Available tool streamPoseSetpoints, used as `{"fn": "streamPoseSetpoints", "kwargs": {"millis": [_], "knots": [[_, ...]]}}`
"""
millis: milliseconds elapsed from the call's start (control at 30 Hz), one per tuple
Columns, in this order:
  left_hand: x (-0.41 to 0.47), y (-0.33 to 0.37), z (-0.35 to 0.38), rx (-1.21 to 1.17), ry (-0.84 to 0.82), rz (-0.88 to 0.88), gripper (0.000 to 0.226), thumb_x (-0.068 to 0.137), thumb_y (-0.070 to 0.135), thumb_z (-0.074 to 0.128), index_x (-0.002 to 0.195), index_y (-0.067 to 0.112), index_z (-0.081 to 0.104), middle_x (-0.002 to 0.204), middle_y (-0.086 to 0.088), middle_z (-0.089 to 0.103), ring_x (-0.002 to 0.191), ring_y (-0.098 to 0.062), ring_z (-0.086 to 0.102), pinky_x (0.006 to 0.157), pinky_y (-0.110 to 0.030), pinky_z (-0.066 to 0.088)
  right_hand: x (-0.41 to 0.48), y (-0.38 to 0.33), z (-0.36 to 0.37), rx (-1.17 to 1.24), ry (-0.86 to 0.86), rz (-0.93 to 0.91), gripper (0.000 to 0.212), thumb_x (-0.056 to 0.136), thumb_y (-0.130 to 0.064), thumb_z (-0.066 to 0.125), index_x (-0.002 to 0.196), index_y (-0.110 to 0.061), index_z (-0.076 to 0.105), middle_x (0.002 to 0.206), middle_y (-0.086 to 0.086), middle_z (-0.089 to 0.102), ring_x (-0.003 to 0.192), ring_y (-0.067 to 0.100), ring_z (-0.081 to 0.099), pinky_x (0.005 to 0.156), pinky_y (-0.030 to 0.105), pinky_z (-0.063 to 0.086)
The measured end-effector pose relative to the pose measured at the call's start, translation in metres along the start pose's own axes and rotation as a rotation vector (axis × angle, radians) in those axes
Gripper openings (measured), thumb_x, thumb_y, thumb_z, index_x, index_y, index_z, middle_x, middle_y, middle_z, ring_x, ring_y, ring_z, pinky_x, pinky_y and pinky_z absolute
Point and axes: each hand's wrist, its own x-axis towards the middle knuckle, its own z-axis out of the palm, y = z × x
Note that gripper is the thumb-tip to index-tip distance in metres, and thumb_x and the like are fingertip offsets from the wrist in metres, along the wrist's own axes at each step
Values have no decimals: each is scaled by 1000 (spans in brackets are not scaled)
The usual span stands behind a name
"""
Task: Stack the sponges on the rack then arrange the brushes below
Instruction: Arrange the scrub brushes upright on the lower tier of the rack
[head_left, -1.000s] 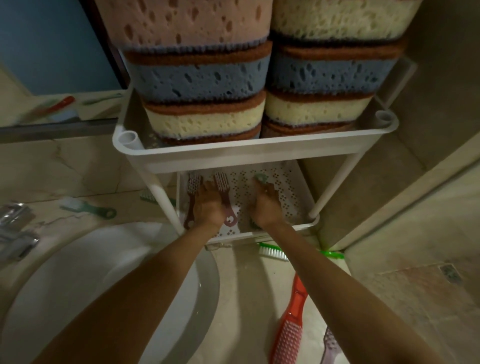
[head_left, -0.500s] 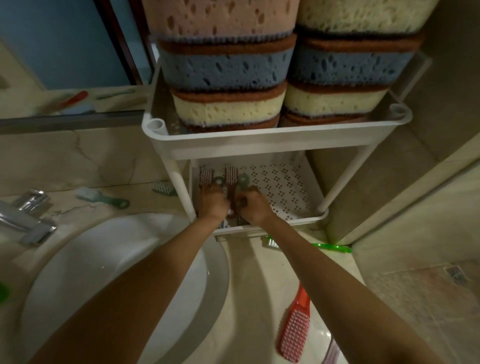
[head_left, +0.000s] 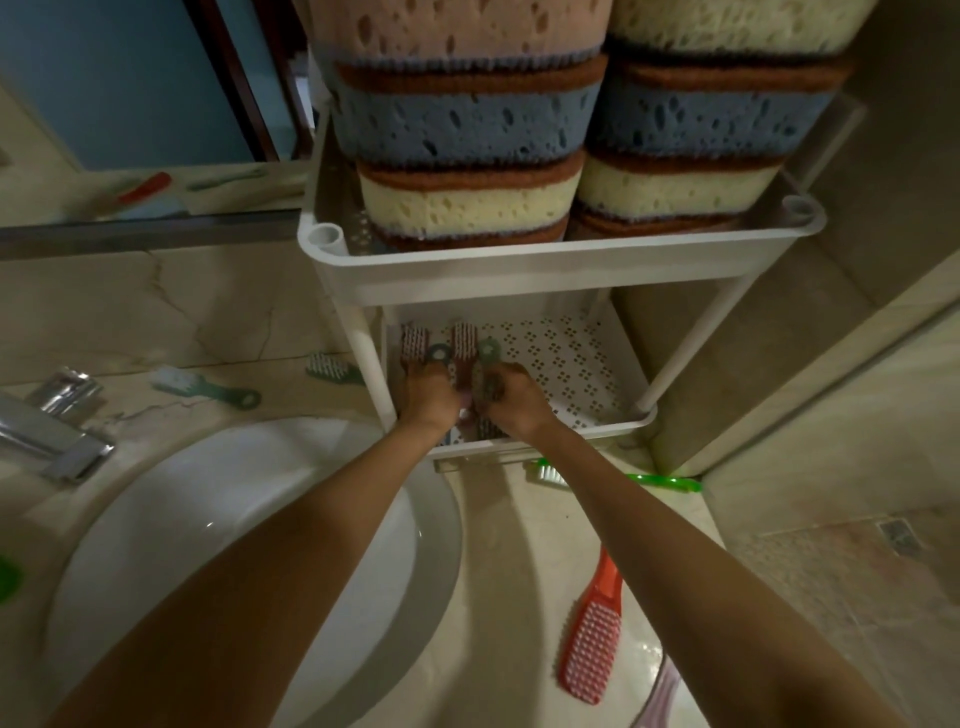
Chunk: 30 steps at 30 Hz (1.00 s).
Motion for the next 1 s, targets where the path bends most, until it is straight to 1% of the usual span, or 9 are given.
{"fn": "streamPoseSetpoints", "kwargs": {"millis": [133, 267, 400, 433, 533, 667, 767, 867, 1000], "knots": [[-8, 3, -3, 5, 9, 23, 33, 92, 4, 46, 123, -3, 56, 130, -21, 55, 120, -32, 52, 95, -31, 41, -10, -4, -7, 10, 29, 8, 29, 87, -6, 55, 113, 4, 58, 115, 22, 64, 107, 35, 60, 85, 32, 46], [-21, 7, -9, -29, 73, 106, 30, 92, 4, 47, 119, 0, 60, 124, -21, 60, 114, -33, 57, 93, -32, 45, -42, -2, -25, 27, 173, -88, 35, 85, 2, 53, 120, 3, 58, 123, 23, 58, 116, 33, 53, 94, 25, 37], [-54, 10, -5, -117, 112, 199, 30, 95, 2, 40, 115, 3, 62, 124, -14, 60, 115, -28, 55, 93, -30, 42, -94, 27, -42, 82, 303, -80, 33, 82, 6, 53, 112, -1, 62, 114, 16, 59, 97, 21, 58, 77, 12, 46], [-65, 10, 1, -136, 94, 229, 29, 95, 3, 39, 114, 3, 61, 123, -14, 59, 114, -28, 55, 93, -30, 41, -106, 35, -43, 96, 313, -49, 31, 80, 7, 52, 107, -1, 64, 110, 15, 61, 91, 21, 59, 74, 12, 47], [-98, -2, 31, -168, -7, 261, 26, 93, 2, 41, 110, 2, 61, 118, -16, 62, 110, -29, 57, 92, -31, 42, -137, 60, -42, 93, 308, 101, 28, 76, 7, 53, 100, 0, 66, 103, 16, 66, 90, 29, 62, 81, 32, 48], [-132, -26, 71, -145, -155, 159, 28, 90, 1, 43, 112, 2, 62, 120, -15, 63, 112, -29, 57, 96, -30, 41, -169, 88, -36, 14, 292, 357, 25, 83, -4, 55, 106, -4, 66, 109, 17, 65, 102, 33, 60, 83, 31, 42], [-153, -37, 88, -167, -210, 85, 30, 89, 0, 43, 112, 1, 62, 120, -15, 64, 112, -27, 58, 95, -27, 42, -195, 96, -28, -79, 302, 493, 27, 87, -12, 55, 112, -2, 58, 115, 19, 56, 101, 36, 58, 83, 36, 44], [-168, -42, 98, -180, -218, 23, 32, 87, 1, 43, 111, 4, 64, 120, -13, 65, 114, -27, 58, 95, -26, 42, -223, 103, -15, -165, 363, 609, 38, 86, -20, 59, 113, 3, 45, 116, 23, 50, 104, 41, 54, 79, 42, 46], [-177, -43, 102, -189, -217, -23, 32, 86, 2, 44, 110, 5, 65, 119, -13, 66, 113, -27, 59, 94, -26, 43, -244, 112, 3, -95, 288, 780, 58, 82, -25, 65, 123, 4, 37, 125, 22, 43, 116, 38, 45, 91, 42, 44]]}}
